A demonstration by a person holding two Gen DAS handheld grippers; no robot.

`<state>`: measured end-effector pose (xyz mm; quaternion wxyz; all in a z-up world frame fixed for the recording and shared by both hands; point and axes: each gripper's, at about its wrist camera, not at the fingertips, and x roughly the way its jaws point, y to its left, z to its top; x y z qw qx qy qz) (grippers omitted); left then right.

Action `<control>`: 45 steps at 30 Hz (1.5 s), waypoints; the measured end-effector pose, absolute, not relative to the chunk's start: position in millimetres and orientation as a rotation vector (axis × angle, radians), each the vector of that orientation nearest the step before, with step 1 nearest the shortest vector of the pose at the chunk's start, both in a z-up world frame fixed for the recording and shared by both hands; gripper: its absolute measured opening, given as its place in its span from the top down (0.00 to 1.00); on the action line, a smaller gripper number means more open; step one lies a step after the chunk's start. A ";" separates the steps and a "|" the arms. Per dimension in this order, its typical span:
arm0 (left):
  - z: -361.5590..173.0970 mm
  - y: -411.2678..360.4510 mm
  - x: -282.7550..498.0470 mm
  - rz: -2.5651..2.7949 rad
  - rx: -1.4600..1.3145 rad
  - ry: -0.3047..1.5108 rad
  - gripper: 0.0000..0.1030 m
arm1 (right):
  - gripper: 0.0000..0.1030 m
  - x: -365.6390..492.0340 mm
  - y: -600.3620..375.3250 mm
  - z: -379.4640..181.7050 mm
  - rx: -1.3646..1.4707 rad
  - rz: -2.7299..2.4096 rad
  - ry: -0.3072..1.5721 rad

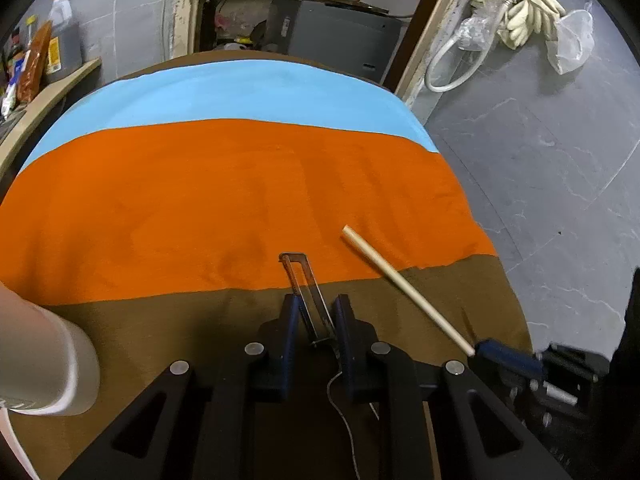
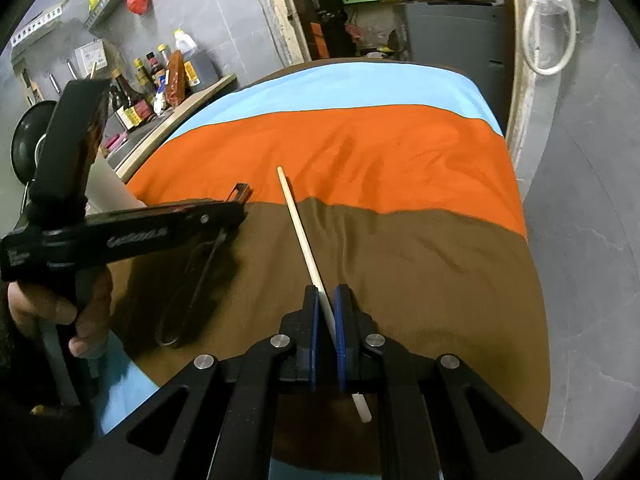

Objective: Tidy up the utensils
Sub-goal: 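Grasp the metal tool with the left tool while the right tool grasps the chopstick, then lift both held items and carry them over the white caddy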

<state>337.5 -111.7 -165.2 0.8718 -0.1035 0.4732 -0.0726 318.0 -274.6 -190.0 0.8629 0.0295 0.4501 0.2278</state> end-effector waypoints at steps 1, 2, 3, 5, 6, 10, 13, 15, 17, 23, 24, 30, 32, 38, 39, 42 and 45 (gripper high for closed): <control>-165.5 -109.9 337.3 -0.153 -0.220 0.992 0.83 | 0.93 322.1 -272.9 -190.0 0.050 0.487 0.946; -165.5 -108.4 336.9 -0.152 -0.221 0.995 0.83 | 0.93 328.4 -269.1 -189.6 0.031 0.499 0.952; -165.1 -107.5 336.2 -0.148 -0.215 0.998 0.83 | 0.93 330.6 -267.9 -189.9 0.021 0.505 0.954; -164.9 -106.7 336.1 -0.146 -0.211 1.005 0.83 | 0.93 341.3 -258.6 -189.7 -0.017 0.525 0.973; -164.6 -106.0 335.9 -0.146 -0.212 1.008 0.83 | 0.93 344.7 -255.9 -188.4 -0.029 0.530 0.976; -164.6 -105.0 336.1 -0.149 -0.214 1.021 0.83 | 0.92 357.3 -240.3 -185.6 -0.104 0.553 1.002; -165.0 -103.8 338.0 -0.154 -0.215 1.035 0.82 | 0.92 362.2 -232.7 -185.6 -0.150 0.567 1.021; -165.4 -102.3 339.2 -0.157 -0.215 1.043 0.82 | 0.92 361.2 -227.6 -183.7 -0.174 0.570 1.024; -165.6 -102.8 340.5 -0.155 -0.212 1.049 0.82 | 0.92 360.1 -223.6 -182.5 -0.193 0.571 1.026; -164.6 -107.2 341.9 -0.145 -0.185 1.059 0.82 | 0.93 358.4 -219.9 -180.4 -0.201 0.569 1.022; -164.4 -107.2 341.2 -0.141 -0.188 1.057 0.83 | 0.95 360.2 -223.1 -181.3 -0.187 0.572 1.020; -159.4 -106.4 331.1 -0.131 -0.215 1.031 0.85 | 0.96 354.2 -247.0 -174.7 0.007 0.573 0.968; -155.6 -104.3 326.7 -0.131 -0.225 1.010 0.86 | 0.96 347.3 -251.2 -169.3 0.045 0.581 0.923; -139.1 -103.1 310.5 -0.131 -0.230 0.922 0.88 | 0.96 330.3 -267.1 -156.6 0.177 0.612 0.795; -136.8 -102.8 307.2 -0.134 -0.232 0.908 0.88 | 0.96 329.2 -263.0 -156.5 0.194 0.613 0.787; -136.8 -102.4 301.7 -0.135 -0.235 0.903 0.88 | 0.96 324.0 -268.2 -154.7 0.242 0.616 0.761; -134.2 -99.5 295.7 -0.136 -0.245 0.884 0.88 | 0.96 319.2 -270.9 -153.7 0.281 0.621 0.730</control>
